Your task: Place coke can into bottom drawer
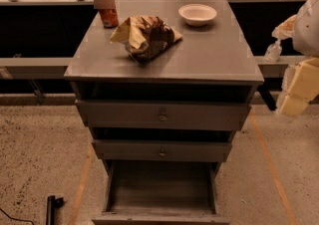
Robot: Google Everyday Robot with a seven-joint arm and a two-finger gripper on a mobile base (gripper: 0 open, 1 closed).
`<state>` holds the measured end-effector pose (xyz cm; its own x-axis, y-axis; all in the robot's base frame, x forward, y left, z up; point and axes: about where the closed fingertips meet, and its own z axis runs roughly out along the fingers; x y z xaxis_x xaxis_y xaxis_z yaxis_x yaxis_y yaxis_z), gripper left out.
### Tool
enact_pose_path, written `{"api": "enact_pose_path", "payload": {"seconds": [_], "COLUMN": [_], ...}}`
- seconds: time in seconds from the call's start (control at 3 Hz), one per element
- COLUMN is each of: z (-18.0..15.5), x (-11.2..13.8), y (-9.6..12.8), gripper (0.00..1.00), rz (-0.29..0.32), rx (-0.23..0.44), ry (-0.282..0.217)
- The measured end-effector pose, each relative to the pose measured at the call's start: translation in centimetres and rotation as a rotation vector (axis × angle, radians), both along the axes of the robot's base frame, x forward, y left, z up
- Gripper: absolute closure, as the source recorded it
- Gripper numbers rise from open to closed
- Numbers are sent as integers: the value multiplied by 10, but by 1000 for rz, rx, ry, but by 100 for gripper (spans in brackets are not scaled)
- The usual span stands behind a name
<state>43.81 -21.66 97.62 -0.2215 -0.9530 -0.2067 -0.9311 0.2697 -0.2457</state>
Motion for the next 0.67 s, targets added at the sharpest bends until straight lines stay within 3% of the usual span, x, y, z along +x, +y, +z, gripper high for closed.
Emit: {"api": "enact_pose_path", "payload": {"seconds": [0.33, 0.67], "z": [0, 5], "x": [3, 36], "y": [2, 27], "gripper": [0, 0], "rz": [0, 6], "rx": [12, 158], "ry": [-5, -60]}}
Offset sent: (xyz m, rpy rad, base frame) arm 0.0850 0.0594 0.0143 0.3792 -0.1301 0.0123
